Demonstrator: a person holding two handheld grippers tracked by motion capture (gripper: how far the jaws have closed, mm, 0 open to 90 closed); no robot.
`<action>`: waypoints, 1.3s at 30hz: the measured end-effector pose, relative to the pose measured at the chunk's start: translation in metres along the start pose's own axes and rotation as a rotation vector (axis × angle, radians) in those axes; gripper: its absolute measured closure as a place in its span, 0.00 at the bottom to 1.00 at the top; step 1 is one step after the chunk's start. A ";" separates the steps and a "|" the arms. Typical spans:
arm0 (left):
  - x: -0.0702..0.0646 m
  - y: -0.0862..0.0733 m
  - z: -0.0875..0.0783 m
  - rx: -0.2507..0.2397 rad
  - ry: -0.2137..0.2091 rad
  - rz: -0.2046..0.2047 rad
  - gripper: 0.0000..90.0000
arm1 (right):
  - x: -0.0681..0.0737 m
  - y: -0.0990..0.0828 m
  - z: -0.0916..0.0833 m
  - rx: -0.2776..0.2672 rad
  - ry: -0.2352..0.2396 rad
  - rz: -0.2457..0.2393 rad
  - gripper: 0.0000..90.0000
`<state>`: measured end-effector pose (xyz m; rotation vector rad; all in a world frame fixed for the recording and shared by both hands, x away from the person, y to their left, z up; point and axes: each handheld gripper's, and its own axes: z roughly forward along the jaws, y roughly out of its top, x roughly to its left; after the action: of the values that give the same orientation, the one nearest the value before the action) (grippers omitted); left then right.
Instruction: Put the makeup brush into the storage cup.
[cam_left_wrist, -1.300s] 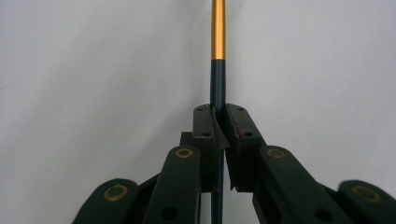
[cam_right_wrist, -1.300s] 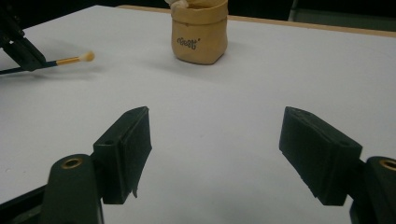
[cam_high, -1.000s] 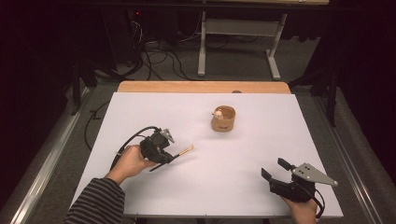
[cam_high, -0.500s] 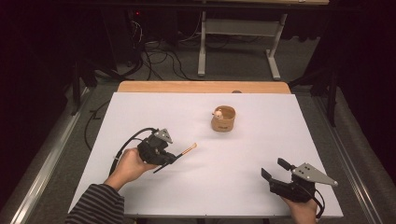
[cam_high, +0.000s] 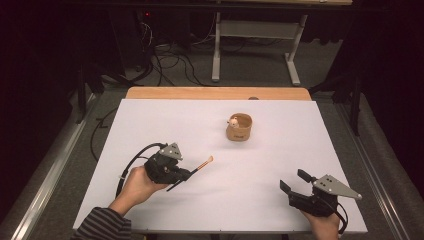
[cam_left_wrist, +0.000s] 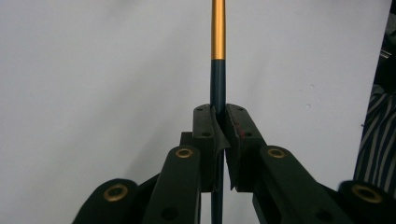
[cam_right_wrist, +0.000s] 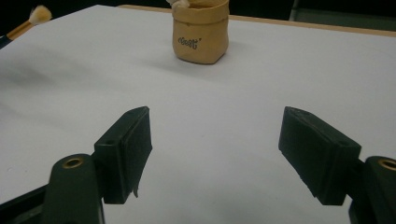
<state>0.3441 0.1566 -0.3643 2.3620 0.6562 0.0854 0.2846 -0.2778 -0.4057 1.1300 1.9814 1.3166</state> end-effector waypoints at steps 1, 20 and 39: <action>-0.003 -0.001 -0.002 -0.018 -0.001 0.000 0.93 | 0.000 0.000 0.000 0.000 0.000 0.000 0.30; -0.030 -0.016 -0.005 -0.111 -0.035 0.009 0.93 | 0.000 0.000 0.002 0.021 0.029 0.014 0.30; -0.047 -0.017 0.008 -0.171 -0.042 0.028 0.93 | 0.004 0.001 0.000 -0.046 0.030 -0.012 0.32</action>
<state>0.2976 0.1407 -0.3760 2.2026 0.5729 0.0999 0.2826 -0.2745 -0.4049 1.0814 1.9664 1.3734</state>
